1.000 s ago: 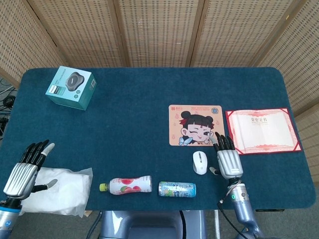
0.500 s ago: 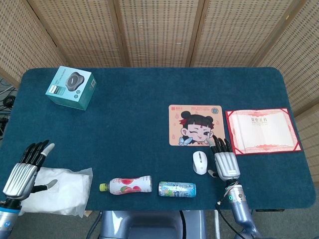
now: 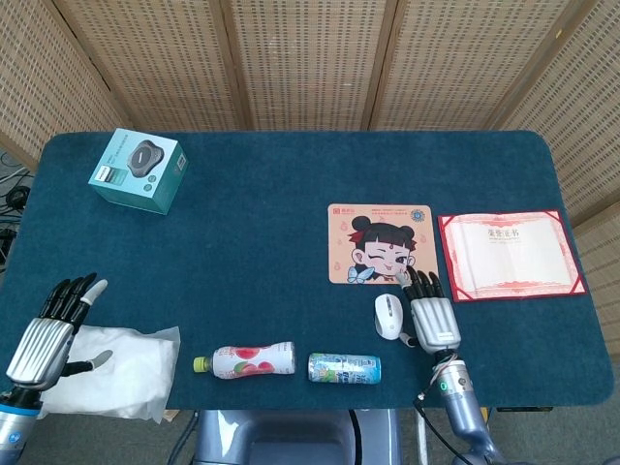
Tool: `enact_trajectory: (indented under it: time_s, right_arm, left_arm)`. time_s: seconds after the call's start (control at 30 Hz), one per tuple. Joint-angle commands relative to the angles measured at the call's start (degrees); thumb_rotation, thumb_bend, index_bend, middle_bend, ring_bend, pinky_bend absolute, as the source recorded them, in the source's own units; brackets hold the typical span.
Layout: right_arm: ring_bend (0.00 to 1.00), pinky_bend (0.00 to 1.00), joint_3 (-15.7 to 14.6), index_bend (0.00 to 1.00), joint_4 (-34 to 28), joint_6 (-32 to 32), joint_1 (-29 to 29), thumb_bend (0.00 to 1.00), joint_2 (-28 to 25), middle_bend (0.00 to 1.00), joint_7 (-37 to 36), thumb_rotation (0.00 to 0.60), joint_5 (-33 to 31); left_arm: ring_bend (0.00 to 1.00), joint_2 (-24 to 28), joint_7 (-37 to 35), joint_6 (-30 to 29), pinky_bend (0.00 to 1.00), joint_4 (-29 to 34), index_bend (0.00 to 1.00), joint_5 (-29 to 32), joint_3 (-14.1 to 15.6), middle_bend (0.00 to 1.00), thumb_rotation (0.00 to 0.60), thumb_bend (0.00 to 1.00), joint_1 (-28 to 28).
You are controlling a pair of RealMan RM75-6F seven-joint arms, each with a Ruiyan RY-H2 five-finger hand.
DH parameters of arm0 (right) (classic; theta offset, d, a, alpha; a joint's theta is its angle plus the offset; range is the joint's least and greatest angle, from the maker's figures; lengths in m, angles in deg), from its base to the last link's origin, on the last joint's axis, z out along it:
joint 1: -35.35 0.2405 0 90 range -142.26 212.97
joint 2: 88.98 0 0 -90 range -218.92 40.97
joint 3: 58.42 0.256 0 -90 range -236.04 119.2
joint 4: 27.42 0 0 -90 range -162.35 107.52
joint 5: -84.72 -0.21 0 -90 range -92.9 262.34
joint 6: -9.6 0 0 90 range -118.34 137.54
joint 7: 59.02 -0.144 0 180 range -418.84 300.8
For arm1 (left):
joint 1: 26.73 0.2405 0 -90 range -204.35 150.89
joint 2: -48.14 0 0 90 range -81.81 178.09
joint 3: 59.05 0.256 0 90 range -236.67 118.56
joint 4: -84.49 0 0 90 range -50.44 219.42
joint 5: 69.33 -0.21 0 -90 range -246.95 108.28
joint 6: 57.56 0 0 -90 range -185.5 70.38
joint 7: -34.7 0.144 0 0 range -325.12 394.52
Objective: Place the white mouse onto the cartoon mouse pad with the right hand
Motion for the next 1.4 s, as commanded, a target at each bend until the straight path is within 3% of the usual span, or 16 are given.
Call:
enact_trajectory:
  time_s: [0.03,1.4]
  right_arm:
    - [0.0,0.0,0.0,0.0,0.1,0.2,0.2,0.0,0.3,0.0,0.2,0.6,-0.2]
    - [0.0,0.0,2.1,0.0,0.7,2.7,4.6,0.0,4.9,0.0,4.4,0.6,-4.0]
  left_arm:
    - [0.0,0.1,-0.2,0.0,0.0,0.0,0.0,-0.1,0.0,0.0,0.6,0.15,0.0]
    - [0.0,0.5,-1.2,-0.3,0.0,0.1,0.0,-0.4,0.1,0.0,0.6,0.15,0.0]
